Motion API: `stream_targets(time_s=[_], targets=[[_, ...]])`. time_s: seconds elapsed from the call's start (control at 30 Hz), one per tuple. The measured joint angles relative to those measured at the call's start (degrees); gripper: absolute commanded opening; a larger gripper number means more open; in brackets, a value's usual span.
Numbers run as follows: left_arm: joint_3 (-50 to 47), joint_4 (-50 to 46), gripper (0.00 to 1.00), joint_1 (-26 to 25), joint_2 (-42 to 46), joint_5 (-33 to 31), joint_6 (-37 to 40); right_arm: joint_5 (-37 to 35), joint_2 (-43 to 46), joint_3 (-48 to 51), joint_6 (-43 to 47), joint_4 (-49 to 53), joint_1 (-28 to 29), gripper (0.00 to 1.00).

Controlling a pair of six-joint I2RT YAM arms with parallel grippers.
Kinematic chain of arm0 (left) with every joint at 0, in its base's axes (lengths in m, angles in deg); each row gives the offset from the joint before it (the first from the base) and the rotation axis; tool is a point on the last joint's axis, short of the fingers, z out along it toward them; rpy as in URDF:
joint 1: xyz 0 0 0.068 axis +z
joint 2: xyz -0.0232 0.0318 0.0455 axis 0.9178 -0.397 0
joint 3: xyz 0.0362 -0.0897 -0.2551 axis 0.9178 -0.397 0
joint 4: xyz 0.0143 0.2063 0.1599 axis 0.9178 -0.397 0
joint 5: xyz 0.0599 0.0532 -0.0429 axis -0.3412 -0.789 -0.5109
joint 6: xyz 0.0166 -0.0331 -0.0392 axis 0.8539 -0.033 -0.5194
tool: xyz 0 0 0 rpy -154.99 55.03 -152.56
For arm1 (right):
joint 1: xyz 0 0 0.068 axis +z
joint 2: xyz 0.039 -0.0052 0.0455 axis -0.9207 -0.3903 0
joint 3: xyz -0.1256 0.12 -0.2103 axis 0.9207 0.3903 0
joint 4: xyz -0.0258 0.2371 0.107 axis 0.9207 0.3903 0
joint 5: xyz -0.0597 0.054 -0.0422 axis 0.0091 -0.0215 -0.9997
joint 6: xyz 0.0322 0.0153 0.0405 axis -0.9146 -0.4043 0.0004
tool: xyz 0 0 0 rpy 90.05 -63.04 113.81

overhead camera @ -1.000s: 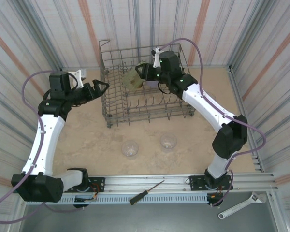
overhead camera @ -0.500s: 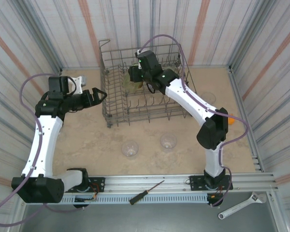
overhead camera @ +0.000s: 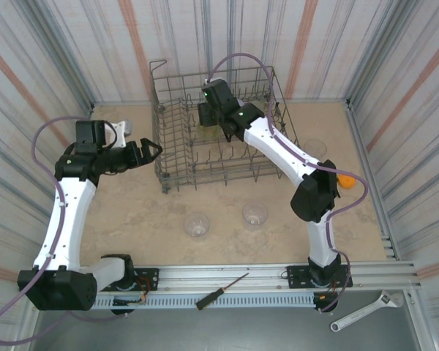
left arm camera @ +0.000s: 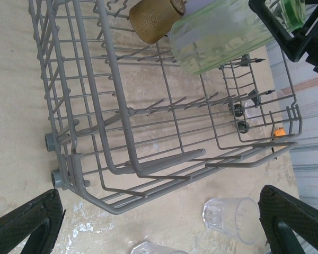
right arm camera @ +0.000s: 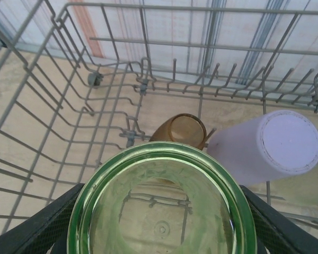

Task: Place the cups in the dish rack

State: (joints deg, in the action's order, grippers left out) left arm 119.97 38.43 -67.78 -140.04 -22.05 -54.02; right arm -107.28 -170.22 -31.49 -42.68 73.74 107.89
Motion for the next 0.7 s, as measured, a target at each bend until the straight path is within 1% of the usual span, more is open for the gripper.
stream_targets(time_s=[0.33,0.7], targets=[[-1.03,0.20,0.99,0.00,0.00,-0.02,-0.17,0.37,-1.09,0.02,-0.04,0.31,-1.16,0.41],[-2.01,0.39,0.99,0.02,0.04,-0.02,-0.83,1.53,-2.47,0.13,-0.28,-2.10,-1.99,0.42]])
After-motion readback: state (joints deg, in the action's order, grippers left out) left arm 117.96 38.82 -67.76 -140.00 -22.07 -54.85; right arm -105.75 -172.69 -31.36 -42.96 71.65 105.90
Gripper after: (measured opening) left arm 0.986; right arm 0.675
